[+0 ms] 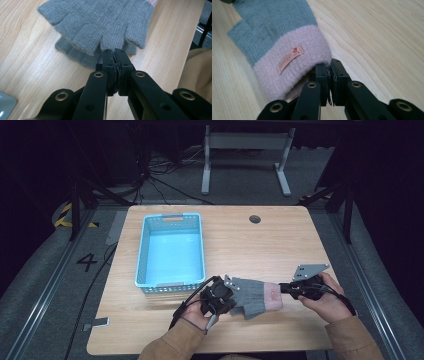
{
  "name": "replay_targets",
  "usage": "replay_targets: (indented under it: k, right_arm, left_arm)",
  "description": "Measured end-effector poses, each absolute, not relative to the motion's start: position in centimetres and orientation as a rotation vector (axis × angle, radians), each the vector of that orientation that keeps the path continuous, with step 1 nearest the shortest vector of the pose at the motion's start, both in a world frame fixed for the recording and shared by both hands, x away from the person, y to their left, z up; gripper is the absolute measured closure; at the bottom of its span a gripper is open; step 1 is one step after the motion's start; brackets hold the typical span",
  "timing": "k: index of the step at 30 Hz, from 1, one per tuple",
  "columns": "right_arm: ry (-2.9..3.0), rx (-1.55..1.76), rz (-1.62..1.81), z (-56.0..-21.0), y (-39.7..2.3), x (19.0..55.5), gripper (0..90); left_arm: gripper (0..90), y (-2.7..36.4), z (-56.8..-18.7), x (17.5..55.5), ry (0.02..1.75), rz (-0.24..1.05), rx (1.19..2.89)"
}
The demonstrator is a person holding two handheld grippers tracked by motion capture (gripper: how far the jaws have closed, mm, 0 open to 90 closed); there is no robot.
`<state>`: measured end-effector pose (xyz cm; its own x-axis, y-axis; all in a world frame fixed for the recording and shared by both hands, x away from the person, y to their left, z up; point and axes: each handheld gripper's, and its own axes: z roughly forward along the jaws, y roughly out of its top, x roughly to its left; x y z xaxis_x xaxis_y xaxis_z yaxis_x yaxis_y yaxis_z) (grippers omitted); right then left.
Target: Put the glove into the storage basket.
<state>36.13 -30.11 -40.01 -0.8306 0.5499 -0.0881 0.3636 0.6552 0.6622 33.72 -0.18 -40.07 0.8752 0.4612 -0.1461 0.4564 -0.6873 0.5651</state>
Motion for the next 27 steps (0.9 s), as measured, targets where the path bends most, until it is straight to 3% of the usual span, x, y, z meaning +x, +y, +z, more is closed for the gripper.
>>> replay_targets:
  k: [27]
  right_arm:
    - [2.663, 0.8, 0.885, -43.0, -29.0, 38.2, 85.7]
  left_arm:
    - [88.2, -1.0, -43.1, 34.6, 0.711, -0.123, 2.522]
